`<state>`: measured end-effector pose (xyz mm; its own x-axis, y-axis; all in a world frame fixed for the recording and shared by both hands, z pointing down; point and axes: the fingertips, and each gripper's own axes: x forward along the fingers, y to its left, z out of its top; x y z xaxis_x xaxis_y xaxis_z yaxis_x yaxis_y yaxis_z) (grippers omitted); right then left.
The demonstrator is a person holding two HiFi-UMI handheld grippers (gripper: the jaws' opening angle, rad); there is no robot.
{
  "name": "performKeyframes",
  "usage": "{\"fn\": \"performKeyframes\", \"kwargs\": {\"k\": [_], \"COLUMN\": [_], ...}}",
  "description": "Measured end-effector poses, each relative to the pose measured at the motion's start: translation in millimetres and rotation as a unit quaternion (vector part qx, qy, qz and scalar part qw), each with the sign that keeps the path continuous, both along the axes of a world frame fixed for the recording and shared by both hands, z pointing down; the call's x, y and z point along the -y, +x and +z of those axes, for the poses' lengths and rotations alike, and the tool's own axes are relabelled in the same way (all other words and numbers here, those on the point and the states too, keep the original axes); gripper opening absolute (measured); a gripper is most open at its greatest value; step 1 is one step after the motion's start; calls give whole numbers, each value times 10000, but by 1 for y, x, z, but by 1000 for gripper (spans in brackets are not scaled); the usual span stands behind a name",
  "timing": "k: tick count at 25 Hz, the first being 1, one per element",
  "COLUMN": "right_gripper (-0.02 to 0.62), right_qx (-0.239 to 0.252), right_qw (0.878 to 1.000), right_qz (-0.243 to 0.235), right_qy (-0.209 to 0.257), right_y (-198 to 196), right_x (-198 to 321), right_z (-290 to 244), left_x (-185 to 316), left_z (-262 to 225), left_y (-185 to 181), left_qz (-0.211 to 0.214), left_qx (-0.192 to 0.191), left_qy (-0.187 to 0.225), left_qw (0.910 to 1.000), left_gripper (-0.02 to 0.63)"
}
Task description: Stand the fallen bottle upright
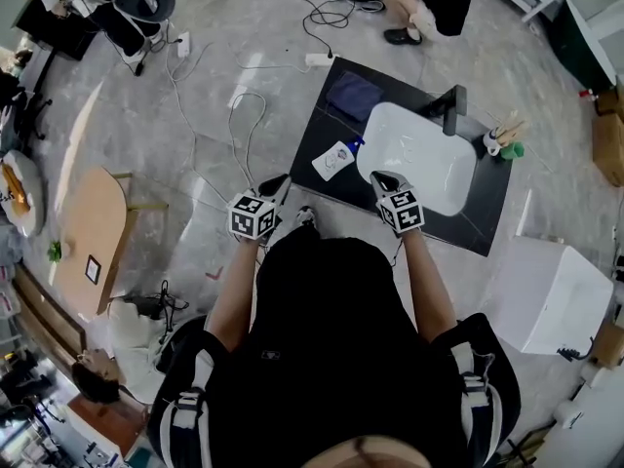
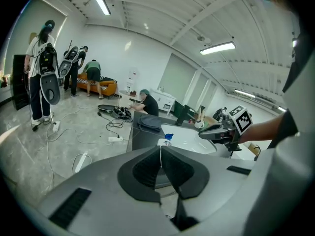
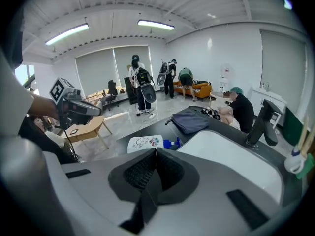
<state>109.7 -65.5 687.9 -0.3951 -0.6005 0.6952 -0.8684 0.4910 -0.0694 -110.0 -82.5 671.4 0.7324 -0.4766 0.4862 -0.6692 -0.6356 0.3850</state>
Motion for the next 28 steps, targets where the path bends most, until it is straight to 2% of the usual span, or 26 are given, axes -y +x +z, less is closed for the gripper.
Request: {"fn": "performKeyframes", "kwargs": {"k": [10,28], "right_gripper": [60,60], "right_qx": [-48,-223], "right_qw": [10000,9984], "right_qz": [-50,-485], "right_qy": [-59,-210], "right_y": [-23,-11], "right_x": [29,87], "right_z": [13,26], "left_x": [29,60], "left_z": [8,9], "left_y": [-22,-16], "left_qz": [70,-441], "left_qx": [62,81], "left_qy": [-89,-217], "left_qw": [9999,9988], "left_gripper": [15,15]}}
